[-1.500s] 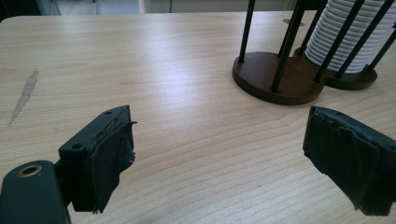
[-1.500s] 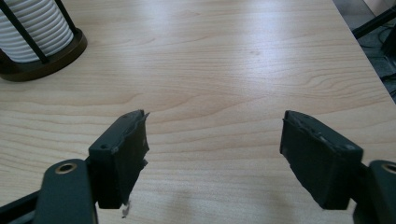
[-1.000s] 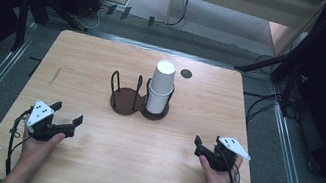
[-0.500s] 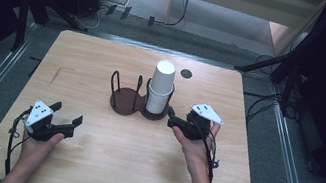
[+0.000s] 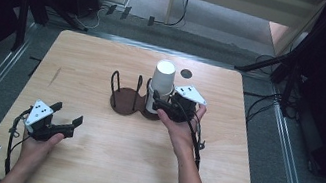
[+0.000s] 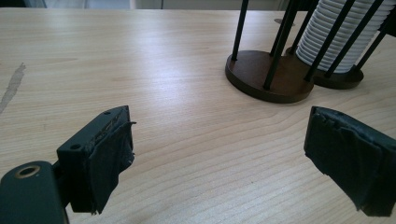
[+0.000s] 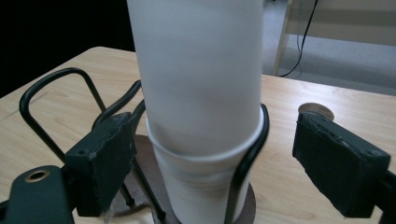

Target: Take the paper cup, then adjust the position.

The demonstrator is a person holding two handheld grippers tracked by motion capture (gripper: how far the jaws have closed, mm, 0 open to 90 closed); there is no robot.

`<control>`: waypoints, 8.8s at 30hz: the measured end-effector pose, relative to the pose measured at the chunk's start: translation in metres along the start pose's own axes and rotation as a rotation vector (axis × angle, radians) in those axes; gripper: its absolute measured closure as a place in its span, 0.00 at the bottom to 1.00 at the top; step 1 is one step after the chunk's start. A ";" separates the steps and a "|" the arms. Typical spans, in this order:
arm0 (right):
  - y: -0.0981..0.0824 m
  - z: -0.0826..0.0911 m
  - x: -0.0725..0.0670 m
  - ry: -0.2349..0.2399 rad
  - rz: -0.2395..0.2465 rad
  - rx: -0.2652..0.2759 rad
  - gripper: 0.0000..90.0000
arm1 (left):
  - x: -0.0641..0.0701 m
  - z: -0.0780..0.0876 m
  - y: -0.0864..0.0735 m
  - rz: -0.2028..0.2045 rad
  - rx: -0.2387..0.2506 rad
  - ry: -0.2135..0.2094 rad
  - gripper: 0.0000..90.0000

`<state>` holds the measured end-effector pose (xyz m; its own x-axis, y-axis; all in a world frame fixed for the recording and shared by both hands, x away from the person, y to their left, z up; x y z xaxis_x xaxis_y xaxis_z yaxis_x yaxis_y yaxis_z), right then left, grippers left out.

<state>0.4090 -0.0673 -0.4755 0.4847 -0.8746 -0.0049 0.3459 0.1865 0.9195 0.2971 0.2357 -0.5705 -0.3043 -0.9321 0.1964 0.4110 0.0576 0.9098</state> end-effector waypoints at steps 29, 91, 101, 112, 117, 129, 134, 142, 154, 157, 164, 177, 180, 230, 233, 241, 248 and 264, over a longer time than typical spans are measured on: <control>0.014 -0.035 -0.010 -0.095 -0.004 0.021 0.27 | 0.000 -0.001 0.001 0.003 0.004 -0.001 0.09; 0.090 0.020 -0.017 -0.113 0.054 0.242 0.37 | 0.003 -0.002 0.001 -0.015 0.004 -0.006 0.10; 0.089 0.041 -0.011 -0.124 0.058 0.253 0.37 | 0.004 -0.001 0.002 -0.022 0.008 -0.014 0.10; 0.071 0.059 -0.006 -0.117 0.053 0.240 0.37 | 0.004 0.000 0.005 -0.024 0.013 -0.006 0.10; 0.058 0.066 -0.005 -0.103 0.044 0.219 0.38 | 0.010 0.001 0.009 -0.034 0.014 -0.025 0.10; 0.024 0.078 -0.005 -0.079 0.039 0.171 0.38 | 0.052 -0.001 0.038 -0.069 0.047 -0.115 0.10; 0.015 0.080 -0.006 -0.073 0.032 0.165 0.38 | 0.070 -0.005 0.048 -0.077 0.050 -0.145 0.10; -0.003 0.083 -0.009 -0.058 0.020 0.140 0.38 | 0.103 -0.011 0.066 -0.118 0.051 -0.196 0.10; -0.024 0.081 -0.024 -0.020 0.044 0.104 0.38 | 0.139 -0.015 0.093 -0.152 0.062 -0.267 0.10; -0.028 0.079 -0.027 -0.014 0.043 0.098 0.37 | 0.145 -0.013 0.101 -0.157 0.073 -0.278 0.10; -0.037 0.076 -0.032 -0.007 0.053 0.085 0.37 | 0.157 -0.013 0.111 -0.183 0.063 -0.296 0.10; -0.045 0.075 -0.044 0.026 0.088 0.067 0.37 | 0.184 -0.022 0.115 -0.217 0.035 -0.358 0.10; -0.045 0.075 -0.048 0.030 0.096 0.069 0.38 | 0.189 -0.024 0.115 -0.229 0.030 -0.370 0.14; -0.054 0.069 -0.075 0.040 0.234 0.089 0.30 | 0.209 -0.034 0.105 -0.234 -0.026 -0.440 0.36; -0.054 0.069 -0.075 0.040 0.238 0.090 0.26 | 0.210 -0.034 0.105 -0.237 -0.020 -0.439 0.37; -0.055 0.070 -0.075 0.036 0.246 0.102 0.22 | 0.209 -0.033 0.107 -0.235 -0.004 -0.433 0.38; -0.060 0.071 -0.073 0.040 0.240 0.100 0.16 | 0.204 -0.032 0.111 -0.222 0.014 -0.426 0.39; -0.065 0.070 -0.070 0.062 0.250 0.135 0.02 | 0.201 -0.028 0.115 -0.193 0.020 -0.451 0.40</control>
<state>0.2968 -0.0497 -0.5078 0.5913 -0.7792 0.2078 0.1013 0.3274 0.9394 0.3079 0.0451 -0.4366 -0.7170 -0.6787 0.1588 0.2954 -0.0896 0.9512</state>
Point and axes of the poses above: each handheld gripper's, and its own axes: z roughly backward along the jaws, y roughly out of its top, x roughly to its right, the point moved 7 cm from there along -z, roughly forward along the jaws, and after that the axes turned 4 degrees about z, right-handed, at the moved point
